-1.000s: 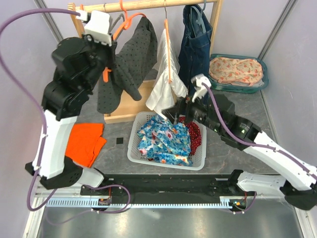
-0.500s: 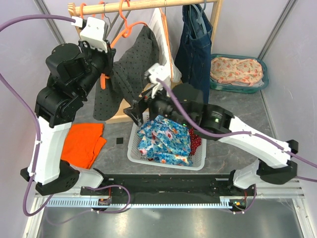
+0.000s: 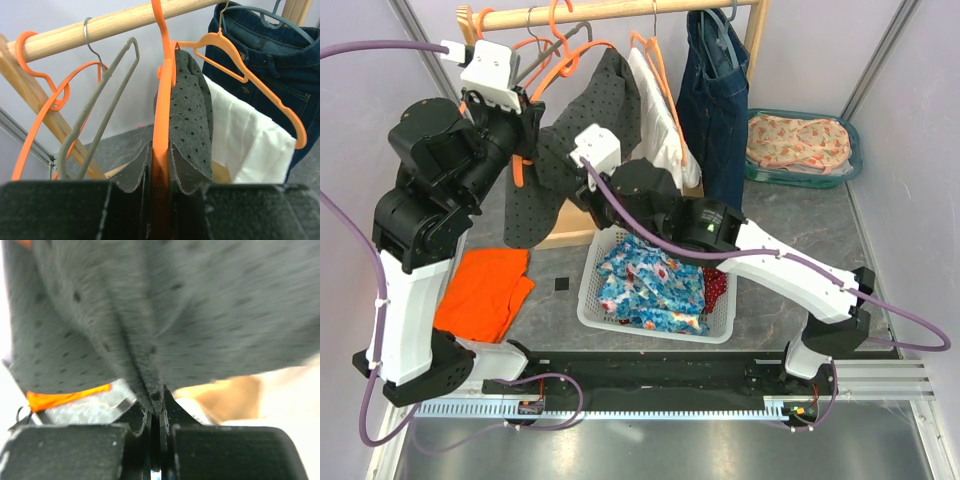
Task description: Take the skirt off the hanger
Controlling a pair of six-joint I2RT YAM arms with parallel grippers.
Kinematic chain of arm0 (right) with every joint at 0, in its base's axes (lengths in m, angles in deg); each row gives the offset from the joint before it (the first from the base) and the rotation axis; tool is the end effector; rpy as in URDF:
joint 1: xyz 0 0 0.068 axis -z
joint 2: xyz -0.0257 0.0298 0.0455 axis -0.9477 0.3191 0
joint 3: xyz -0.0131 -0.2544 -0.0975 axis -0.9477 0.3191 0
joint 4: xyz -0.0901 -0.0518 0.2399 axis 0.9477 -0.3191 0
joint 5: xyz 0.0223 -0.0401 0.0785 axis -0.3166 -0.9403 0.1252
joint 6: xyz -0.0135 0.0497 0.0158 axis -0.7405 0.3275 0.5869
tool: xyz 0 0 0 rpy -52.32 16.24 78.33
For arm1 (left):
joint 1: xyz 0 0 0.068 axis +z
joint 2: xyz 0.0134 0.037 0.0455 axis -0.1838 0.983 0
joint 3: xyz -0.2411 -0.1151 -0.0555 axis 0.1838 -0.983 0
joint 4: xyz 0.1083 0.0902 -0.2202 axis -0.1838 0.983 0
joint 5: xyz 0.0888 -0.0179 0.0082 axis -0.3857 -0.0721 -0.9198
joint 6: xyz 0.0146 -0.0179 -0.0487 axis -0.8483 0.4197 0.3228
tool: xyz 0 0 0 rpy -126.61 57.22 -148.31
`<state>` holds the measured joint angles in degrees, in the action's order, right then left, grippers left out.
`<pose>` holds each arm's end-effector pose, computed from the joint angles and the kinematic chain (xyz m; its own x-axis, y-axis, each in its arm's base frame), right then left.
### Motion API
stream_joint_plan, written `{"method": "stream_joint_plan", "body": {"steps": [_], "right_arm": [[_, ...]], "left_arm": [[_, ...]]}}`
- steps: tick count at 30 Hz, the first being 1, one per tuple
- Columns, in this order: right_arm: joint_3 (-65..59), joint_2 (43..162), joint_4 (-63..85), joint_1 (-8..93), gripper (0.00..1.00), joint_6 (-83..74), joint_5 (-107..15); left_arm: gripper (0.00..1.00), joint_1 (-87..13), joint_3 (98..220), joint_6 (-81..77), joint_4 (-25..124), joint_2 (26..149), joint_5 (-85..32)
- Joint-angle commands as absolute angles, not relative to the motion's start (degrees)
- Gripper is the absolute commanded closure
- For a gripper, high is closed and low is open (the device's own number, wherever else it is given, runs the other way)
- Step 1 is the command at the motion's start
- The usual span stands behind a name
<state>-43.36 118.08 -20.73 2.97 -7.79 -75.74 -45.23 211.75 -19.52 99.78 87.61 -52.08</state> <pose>0.1465 0.3343 0.4907 -0.1250 -0.1613 -0.9789 -0.7214 0.6922 -0.0219 0.1500 -0.0908 0.5969 0.0479 0.0844 -0.9953 0.2924 0.9516 0.0948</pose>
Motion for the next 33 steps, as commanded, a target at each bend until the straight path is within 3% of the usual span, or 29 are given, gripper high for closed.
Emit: {"method": "stream_joint_plan", "body": {"steps": [1,5,13,23,33], "right_arm": [[-61.2,117.0,-23.8,2.9,1.00,-15.0,-85.7],[-72.0,112.3,-20.7,2.9,1.00,-20.6,-89.0],[-53.0,89.2,-4.1,2.9,1.00,-14.8,-82.5],[-54.6,92.3,-14.4,2.9,1.00,-11.7,-82.3],[-48.1,92.8,-16.1,3.0,1.00,-8.9,-83.2]], "left_arm": [[0.98,-45.5,210.6,-18.5,94.0,85.0,-52.6],[0.98,-45.5,208.9,-19.2,93.1,85.1,-53.9],[0.98,-45.5,208.3,-20.6,91.3,86.5,-56.4],[0.98,-45.5,208.7,-21.3,90.6,87.8,-58.1],[0.98,-45.5,207.1,-23.5,87.9,88.5,-60.7]]}}
